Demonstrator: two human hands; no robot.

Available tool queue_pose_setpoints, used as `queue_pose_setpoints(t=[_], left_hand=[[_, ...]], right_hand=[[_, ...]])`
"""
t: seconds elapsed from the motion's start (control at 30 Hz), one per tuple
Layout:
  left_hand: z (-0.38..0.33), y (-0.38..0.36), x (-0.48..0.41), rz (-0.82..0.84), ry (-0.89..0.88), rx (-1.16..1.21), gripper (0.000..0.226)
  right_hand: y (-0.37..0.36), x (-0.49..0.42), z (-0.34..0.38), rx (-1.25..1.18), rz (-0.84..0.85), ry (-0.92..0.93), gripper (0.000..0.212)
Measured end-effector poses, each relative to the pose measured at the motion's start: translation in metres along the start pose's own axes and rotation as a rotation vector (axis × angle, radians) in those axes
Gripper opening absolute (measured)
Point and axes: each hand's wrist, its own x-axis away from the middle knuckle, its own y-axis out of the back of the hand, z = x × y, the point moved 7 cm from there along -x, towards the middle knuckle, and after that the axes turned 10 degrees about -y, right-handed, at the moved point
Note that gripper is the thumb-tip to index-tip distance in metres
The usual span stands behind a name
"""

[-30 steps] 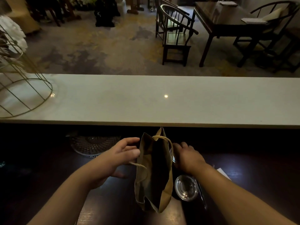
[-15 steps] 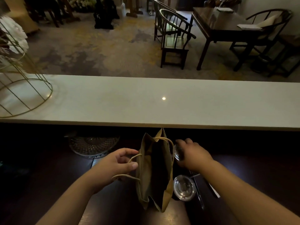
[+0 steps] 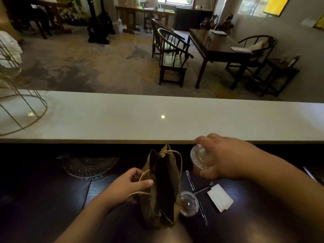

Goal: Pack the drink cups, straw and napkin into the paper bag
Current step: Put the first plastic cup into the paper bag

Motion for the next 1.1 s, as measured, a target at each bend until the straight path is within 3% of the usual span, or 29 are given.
queue_pose_setpoints(t=[0.3, 0.4, 0.53, 0.8, 1.1], left_hand=[[-0.003, -0.008, 0.006, -0.028, 0.036, 0.064, 0.014], [-0.002, -0.007, 0.007, -0.087, 0.046, 0.061, 0.028], [-0.002, -0.004, 0.008, -0.12, 0.002, -0.004, 0.025], [-0.002, 0.002, 0.014, -0.135, -0.047, -0.188, 0.019], [-0.008, 0.004, 0.02, -0.224, -0.085, -0.373, 0.031]], right_hand=[[0.067, 0.047, 0.063, -0.054, -0.088, 0.159, 0.092], [0.047, 0.041, 0.09, -0.047, -0.049, 0.223, 0.092], [0.011, 0.024, 0.117, 0.002, 0.002, 0.266, 0.091], [-0.058, -0.023, 0.129, 0.096, 0.063, 0.218, 0.086], [-0.109, -0.067, 0.14, 0.064, 0.147, 0.129, 0.082]])
